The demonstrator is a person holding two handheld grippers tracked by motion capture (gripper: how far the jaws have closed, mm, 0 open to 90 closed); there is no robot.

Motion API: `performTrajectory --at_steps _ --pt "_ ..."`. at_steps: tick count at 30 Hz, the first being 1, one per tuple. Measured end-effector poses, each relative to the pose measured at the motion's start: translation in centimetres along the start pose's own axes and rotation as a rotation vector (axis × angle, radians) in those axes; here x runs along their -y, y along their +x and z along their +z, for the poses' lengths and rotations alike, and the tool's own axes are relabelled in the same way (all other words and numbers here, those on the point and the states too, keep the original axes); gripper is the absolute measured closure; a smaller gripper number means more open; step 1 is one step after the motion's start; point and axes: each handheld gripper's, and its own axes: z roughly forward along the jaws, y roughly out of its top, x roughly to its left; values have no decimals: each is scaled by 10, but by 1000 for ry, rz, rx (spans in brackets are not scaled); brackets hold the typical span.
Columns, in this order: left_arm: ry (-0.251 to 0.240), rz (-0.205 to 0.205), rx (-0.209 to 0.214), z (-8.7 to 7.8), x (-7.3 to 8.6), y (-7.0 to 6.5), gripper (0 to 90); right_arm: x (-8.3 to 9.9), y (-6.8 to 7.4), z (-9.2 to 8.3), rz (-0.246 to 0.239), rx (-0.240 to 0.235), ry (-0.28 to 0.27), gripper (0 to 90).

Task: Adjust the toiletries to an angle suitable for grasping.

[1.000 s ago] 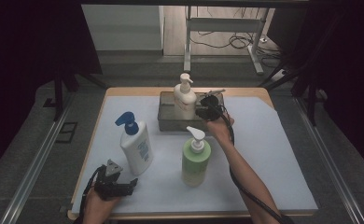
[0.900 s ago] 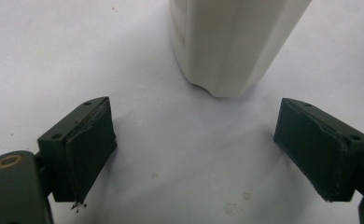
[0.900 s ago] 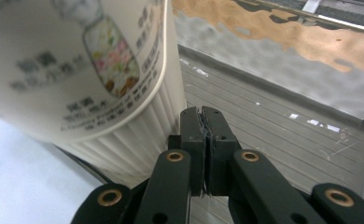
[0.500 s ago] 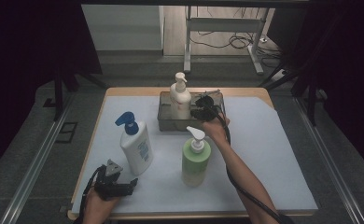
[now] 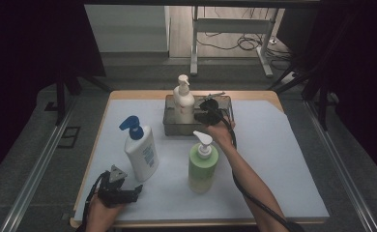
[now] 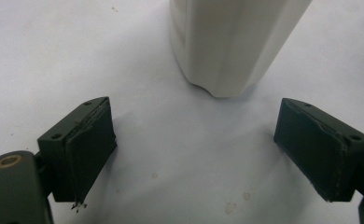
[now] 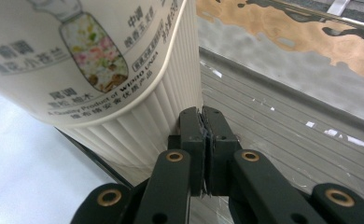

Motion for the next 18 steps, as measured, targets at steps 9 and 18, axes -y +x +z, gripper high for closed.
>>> performTrajectory --at_steps 9,18 --pt "0 0 0 0 0 0 119 -2 6 5 -13 -8 5 876" --pt "0 0 0 0 0 0 119 -3 9 7 -17 -23 8 877"
